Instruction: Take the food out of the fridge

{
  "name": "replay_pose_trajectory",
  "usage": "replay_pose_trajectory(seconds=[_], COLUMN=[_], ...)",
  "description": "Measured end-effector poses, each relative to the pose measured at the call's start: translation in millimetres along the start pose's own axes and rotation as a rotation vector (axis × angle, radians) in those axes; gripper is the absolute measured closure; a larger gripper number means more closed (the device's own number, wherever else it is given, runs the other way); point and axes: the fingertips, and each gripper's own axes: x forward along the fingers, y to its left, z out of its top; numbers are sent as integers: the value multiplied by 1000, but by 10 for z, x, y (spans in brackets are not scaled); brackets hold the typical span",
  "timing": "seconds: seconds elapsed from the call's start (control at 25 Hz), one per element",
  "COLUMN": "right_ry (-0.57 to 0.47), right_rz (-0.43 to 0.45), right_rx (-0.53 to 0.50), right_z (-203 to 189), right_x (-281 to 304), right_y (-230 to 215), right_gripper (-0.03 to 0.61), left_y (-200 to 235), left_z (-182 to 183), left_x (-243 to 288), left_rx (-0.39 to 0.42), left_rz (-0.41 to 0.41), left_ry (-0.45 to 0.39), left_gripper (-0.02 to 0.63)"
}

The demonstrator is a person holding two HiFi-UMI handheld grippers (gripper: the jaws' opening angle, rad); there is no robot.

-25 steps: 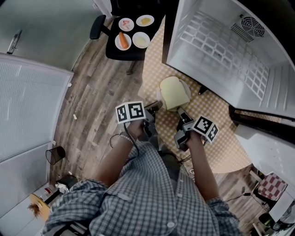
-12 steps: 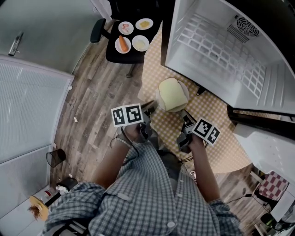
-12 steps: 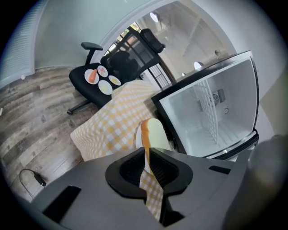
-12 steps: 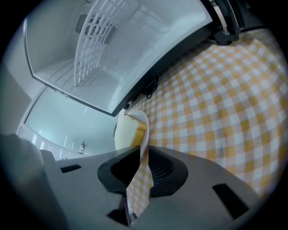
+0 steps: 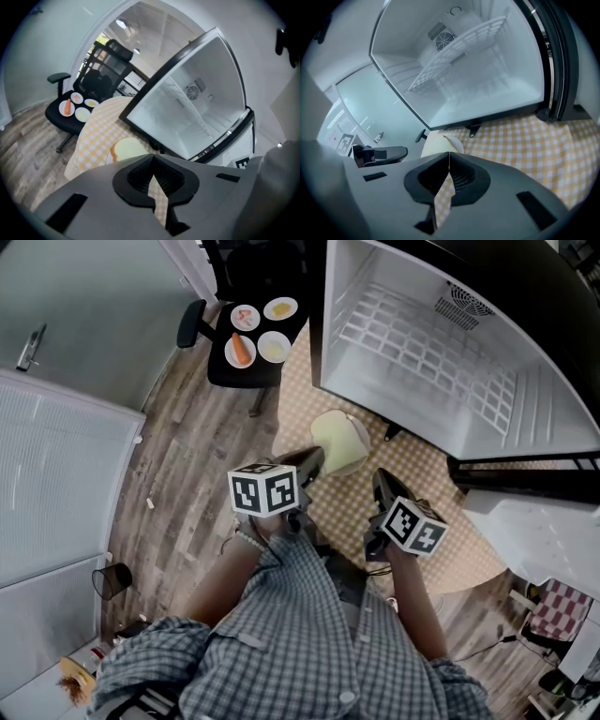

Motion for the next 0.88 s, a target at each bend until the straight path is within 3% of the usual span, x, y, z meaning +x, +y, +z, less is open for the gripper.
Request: replay_pose_trajectory(seconds=[0.24, 0.56, 0.88], right_ry=[-104, -248, -419], right_rz=[-16, -51, -101], right_rx=[-153, -355, -447], right_z=[346, 809, 1243], right_x=[-284, -693, -1082], right_y=[155, 472, 668], right_gripper=[569, 569, 569], left_y=[-534, -973, -1265], left_z=[189, 401, 589], left_x=[50, -67, -255], left_rx=[285, 503, 680], left_rz=[-49, -36, -39], left_ry=[2, -63, -109], left_gripper=[609, 609, 609])
